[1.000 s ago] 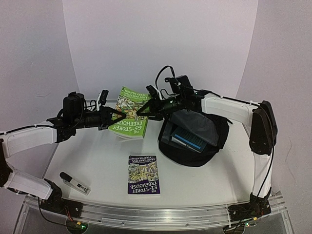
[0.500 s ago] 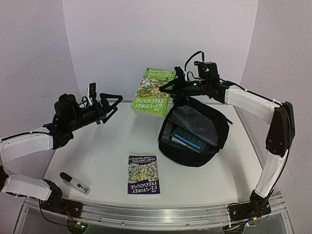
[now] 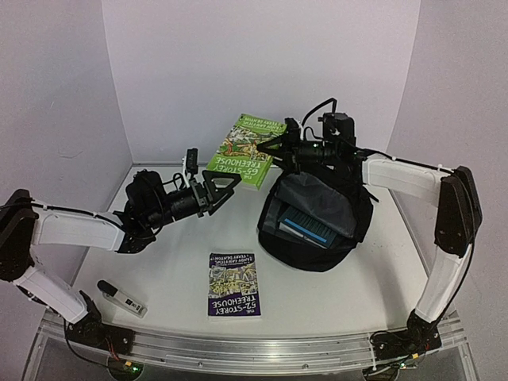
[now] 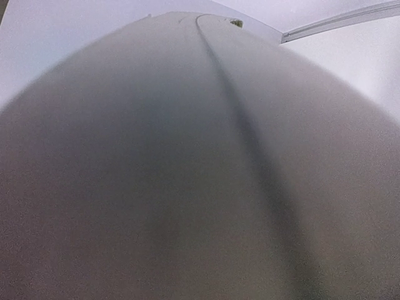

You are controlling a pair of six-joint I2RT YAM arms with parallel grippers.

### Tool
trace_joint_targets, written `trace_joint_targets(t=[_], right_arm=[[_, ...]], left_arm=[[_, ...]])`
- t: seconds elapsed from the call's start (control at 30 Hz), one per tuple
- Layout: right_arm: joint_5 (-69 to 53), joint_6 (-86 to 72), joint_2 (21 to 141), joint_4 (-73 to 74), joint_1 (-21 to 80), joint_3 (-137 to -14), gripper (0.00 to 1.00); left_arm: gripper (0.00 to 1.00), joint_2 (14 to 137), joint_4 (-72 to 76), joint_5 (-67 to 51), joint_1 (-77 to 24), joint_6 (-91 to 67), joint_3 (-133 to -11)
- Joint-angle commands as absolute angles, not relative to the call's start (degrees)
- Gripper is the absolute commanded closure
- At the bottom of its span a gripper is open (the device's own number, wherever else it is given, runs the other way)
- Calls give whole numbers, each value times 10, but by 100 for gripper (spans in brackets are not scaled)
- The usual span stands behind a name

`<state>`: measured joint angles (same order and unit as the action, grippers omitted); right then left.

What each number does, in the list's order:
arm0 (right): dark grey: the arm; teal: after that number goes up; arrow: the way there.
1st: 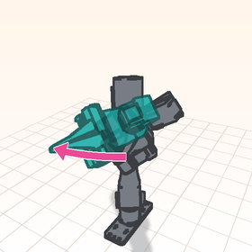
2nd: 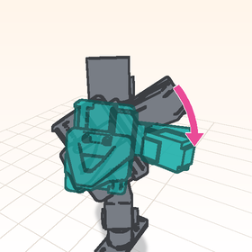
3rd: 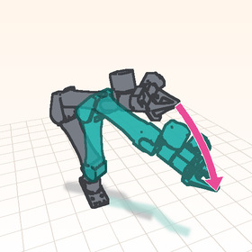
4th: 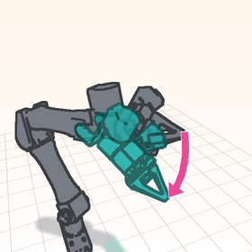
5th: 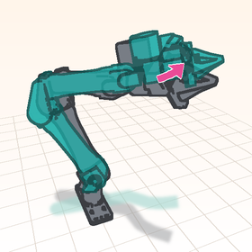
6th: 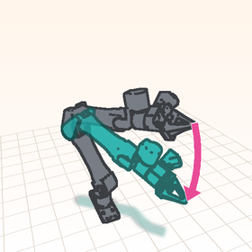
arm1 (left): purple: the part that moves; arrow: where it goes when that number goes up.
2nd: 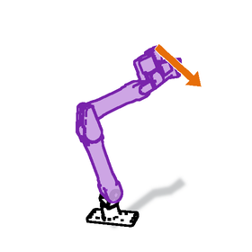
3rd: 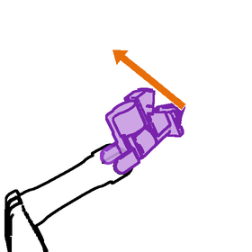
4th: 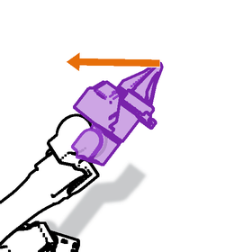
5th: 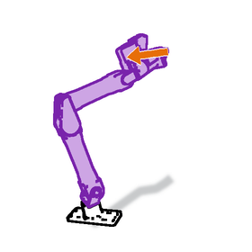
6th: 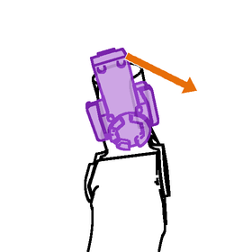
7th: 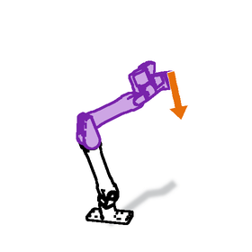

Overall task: Pack the student bag
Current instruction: Pick up the book from the center of the board.

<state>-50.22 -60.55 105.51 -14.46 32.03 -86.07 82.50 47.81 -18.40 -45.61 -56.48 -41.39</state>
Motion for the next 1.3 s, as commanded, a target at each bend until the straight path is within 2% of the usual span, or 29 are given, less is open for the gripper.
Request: trace_joint_targets(t=[0.0,0.23,0.6,0.73,0.8,0.83,0.93,1.0,1.1,1.27], right_arm=[[-511,-646,1004,-275,321,-855,100],[-515,-653,985,-292,321,-832,100],[-514,-637,962,-296,321,-787,100],[-515,-630,958,-296,321,-776,100],[-516,-620,955,-293,321,-774,99],[-516,-612,953,-288,321,-773,93],[-510,-530,937,-214,318,-776,50],[-458,-427,922,-95,311,-789,37],[-364,-252,898,90,304,-800,33],[-214,-28,891,262,303,-813,34]], left_arm=[[2,869,576,-158,-459,-601,-455],[25,925,699,-132,-459,-654,-458],[36,951,749,-121,-460,-669,-468],[54,964,751,-130,-461,-674,-481],[70,968,755,-132,-460,-675,-481],[78,967,755,-131,-460,-674,-478],[97,958,757,-122,-461,-675,-460],[100,948,758,-117,-461,-677,-444],[100,927,752,-111,-460,-678,-416],[100,893,737,-110,-461,-681,-363]])
